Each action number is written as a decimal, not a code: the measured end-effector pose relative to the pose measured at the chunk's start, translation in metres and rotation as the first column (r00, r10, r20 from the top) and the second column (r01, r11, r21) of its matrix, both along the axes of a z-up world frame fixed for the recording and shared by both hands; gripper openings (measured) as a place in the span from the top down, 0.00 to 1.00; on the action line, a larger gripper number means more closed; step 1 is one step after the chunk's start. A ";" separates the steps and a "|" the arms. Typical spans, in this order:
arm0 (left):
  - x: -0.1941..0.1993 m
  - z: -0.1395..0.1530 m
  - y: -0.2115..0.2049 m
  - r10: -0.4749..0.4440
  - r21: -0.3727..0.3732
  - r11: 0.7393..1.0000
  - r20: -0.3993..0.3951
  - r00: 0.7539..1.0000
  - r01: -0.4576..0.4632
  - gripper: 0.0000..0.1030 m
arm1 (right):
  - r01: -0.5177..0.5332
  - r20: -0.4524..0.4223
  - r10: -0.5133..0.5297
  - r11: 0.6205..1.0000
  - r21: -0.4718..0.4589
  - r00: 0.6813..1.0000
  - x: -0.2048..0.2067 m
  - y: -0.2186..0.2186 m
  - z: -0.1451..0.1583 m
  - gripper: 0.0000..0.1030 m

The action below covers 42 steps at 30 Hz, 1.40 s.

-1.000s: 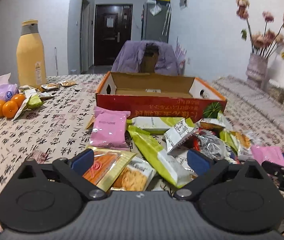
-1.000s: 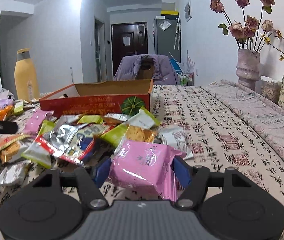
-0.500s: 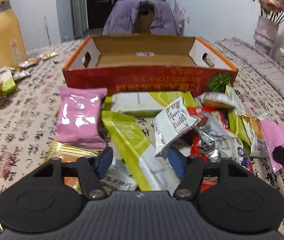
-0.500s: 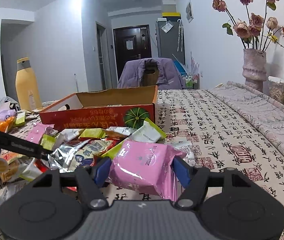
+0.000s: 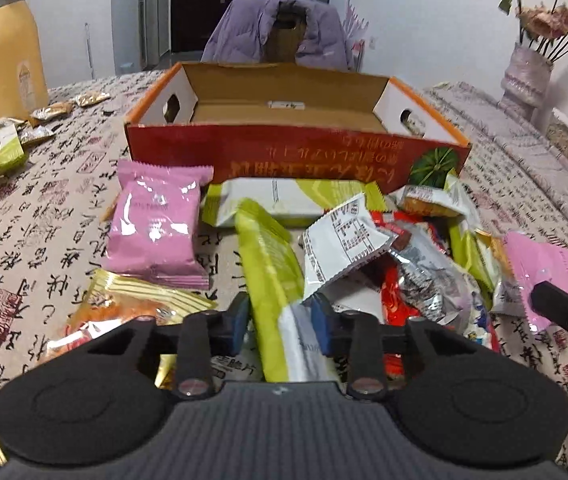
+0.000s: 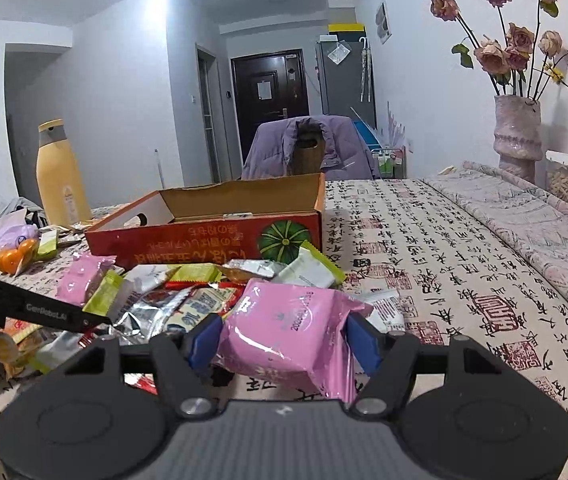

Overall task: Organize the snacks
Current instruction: 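Carry both snacks into the orange box and open both tools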

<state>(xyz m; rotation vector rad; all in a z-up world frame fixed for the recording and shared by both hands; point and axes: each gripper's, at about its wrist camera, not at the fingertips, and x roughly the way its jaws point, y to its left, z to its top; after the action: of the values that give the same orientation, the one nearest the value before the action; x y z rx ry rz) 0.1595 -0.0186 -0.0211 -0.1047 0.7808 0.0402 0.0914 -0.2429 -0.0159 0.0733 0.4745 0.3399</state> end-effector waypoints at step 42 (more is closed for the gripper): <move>0.150 0.110 0.017 0.038 0.069 0.996 0.225 0.974 -0.054 0.80 | -0.048 -0.025 0.048 0.999 -0.016 0.999 0.197 0.093 0.081 0.34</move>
<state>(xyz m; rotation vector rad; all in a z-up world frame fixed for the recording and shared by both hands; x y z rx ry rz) 0.3097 -0.0020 0.0886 -0.0549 0.5514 0.0999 0.2887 -0.1498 0.0654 0.0503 0.5035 0.3826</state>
